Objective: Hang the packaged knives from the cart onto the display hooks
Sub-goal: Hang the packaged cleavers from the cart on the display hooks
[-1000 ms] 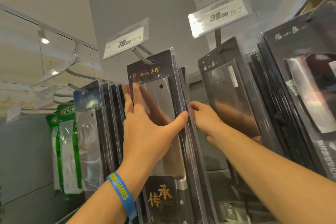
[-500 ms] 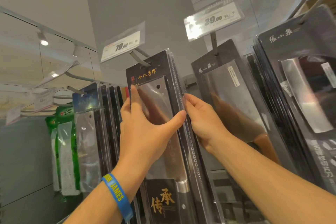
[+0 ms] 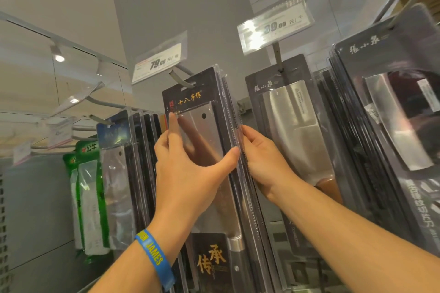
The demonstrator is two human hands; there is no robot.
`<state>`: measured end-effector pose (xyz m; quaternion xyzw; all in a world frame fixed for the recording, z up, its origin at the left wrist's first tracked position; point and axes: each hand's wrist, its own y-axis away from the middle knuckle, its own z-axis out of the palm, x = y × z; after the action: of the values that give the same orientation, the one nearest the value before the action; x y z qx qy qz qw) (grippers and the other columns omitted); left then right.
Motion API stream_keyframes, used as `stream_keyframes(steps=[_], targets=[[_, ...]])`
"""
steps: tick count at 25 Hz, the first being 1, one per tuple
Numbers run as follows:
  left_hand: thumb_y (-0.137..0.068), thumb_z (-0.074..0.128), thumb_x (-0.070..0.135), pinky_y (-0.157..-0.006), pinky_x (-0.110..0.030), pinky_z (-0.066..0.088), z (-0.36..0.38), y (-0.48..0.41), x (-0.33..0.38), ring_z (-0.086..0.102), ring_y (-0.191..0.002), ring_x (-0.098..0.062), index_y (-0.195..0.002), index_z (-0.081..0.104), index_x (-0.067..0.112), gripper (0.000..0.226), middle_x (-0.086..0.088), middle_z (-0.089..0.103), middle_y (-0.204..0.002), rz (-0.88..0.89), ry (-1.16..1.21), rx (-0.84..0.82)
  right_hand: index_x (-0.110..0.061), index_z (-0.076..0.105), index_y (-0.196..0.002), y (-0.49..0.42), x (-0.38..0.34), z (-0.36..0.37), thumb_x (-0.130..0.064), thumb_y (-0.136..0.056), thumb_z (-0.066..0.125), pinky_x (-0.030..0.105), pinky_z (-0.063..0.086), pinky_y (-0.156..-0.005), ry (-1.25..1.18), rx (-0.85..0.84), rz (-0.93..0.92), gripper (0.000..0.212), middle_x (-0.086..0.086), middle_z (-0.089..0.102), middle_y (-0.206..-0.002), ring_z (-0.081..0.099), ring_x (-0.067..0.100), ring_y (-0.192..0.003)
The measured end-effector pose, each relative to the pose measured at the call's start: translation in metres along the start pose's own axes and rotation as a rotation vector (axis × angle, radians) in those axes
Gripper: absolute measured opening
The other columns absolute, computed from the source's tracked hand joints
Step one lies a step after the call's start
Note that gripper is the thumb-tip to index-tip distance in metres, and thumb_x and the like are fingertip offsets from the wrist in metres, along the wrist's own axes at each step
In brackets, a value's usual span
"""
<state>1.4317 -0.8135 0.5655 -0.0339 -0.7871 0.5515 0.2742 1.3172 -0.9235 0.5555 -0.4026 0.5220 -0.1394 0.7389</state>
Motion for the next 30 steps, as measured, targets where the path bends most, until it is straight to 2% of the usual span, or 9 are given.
stream_keyframes(steps=[4,9,13,15,18,20,23,26,30], targets=[[-0.048,0.067,0.084,-0.098,-0.042,0.051,-0.002,-0.002,0.002,0.048,-0.122,-0.02,-0.152,0.002,0.043,0.13,0.009,0.028,-0.141,-0.004,-0.007,-0.034,-0.035,0.069,-0.124,-0.002,-0.002,0.0,-0.034,-0.108,0.048,0.049,0.049,-0.109,-0.029,-0.01,0.046,0.026,-0.005,0.074,-0.121,0.067,0.016,-0.118],[-0.052,0.068,0.085,-0.111,-0.045,0.04,0.0,-0.001,-0.001,0.033,-0.14,-0.022,-0.153,-0.003,0.045,0.129,0.016,0.011,-0.157,-0.004,0.025,-0.069,-0.036,0.054,-0.145,0.003,-0.002,-0.006,-0.057,-0.097,0.048,0.047,0.034,-0.12,0.037,0.068,0.121,0.052,-0.014,0.059,-0.144,0.051,0.01,-0.136],[-0.053,0.065,0.085,-0.117,-0.044,0.028,0.002,0.001,-0.004,0.016,-0.149,-0.02,-0.15,-0.009,0.049,0.128,0.013,-0.002,-0.163,-0.029,0.088,-0.104,-0.039,0.057,-0.139,0.016,-0.012,-0.007,-0.055,-0.104,0.043,0.033,0.04,-0.109,0.045,0.137,0.109,0.041,-0.021,0.064,-0.129,0.056,0.006,-0.127],[-0.055,0.066,0.085,-0.117,-0.046,0.031,0.001,0.004,-0.005,0.009,-0.15,-0.014,-0.151,0.005,0.045,0.12,0.007,0.005,-0.163,-0.035,0.124,-0.103,-0.037,0.055,-0.139,0.021,-0.02,-0.006,-0.05,-0.106,0.041,0.031,0.044,-0.105,0.082,0.16,0.07,0.038,-0.018,0.064,-0.128,0.06,0.007,-0.122],[-0.069,0.065,0.074,-0.118,-0.022,0.011,-0.005,0.015,-0.004,-0.01,-0.148,0.002,-0.144,0.016,0.053,0.092,0.009,-0.004,-0.165,0.099,0.187,-0.06,-0.037,0.053,-0.133,0.036,-0.032,-0.005,-0.044,-0.107,0.042,0.032,0.049,-0.1,0.173,0.276,-0.023,0.029,-0.018,0.067,-0.12,0.066,-0.001,-0.107],[-0.084,0.064,0.061,-0.115,-0.016,0.01,-0.008,0.024,0.0,-0.001,-0.15,-0.001,-0.149,0.024,0.048,0.078,0.012,0.003,-0.165,0.289,0.168,0.043,-0.037,0.058,-0.115,0.049,-0.039,-0.008,-0.039,-0.107,0.044,0.029,0.05,-0.086,0.296,0.415,-0.11,0.017,-0.017,0.073,-0.101,0.069,-0.003,-0.089],[-0.094,0.062,0.037,-0.105,-0.016,0.038,0.001,0.043,0.02,0.048,-0.129,-0.004,-0.127,0.06,0.035,0.034,0.016,0.054,-0.138,0.481,0.275,0.114,-0.029,0.068,-0.094,0.073,-0.052,-0.026,-0.032,-0.105,0.049,0.028,0.046,-0.066,0.417,0.503,-0.145,0.022,-0.009,0.075,-0.078,0.064,0.006,-0.059],[-0.092,0.059,0.031,-0.075,-0.022,0.051,0.025,0.068,0.043,0.065,-0.091,-0.004,-0.106,0.07,0.033,0.017,0.022,0.068,-0.101,0.39,0.525,-0.052,-0.019,0.071,-0.079,0.105,-0.067,-0.056,-0.032,-0.106,0.051,0.028,0.044,-0.055,0.569,0.508,-0.081,0.036,0.001,0.069,-0.059,0.055,0.01,-0.047],[-0.091,0.066,0.029,-0.067,-0.018,0.052,0.069,0.106,0.072,0.068,-0.076,0.002,-0.096,0.072,0.036,0.011,0.025,0.071,-0.088,0.199,0.786,-0.382,-0.016,0.071,-0.067,0.155,-0.089,-0.108,-0.035,-0.106,0.051,0.021,0.043,-0.058,0.861,0.535,0.062,0.048,0.002,0.066,-0.051,0.057,0.006,-0.048]])
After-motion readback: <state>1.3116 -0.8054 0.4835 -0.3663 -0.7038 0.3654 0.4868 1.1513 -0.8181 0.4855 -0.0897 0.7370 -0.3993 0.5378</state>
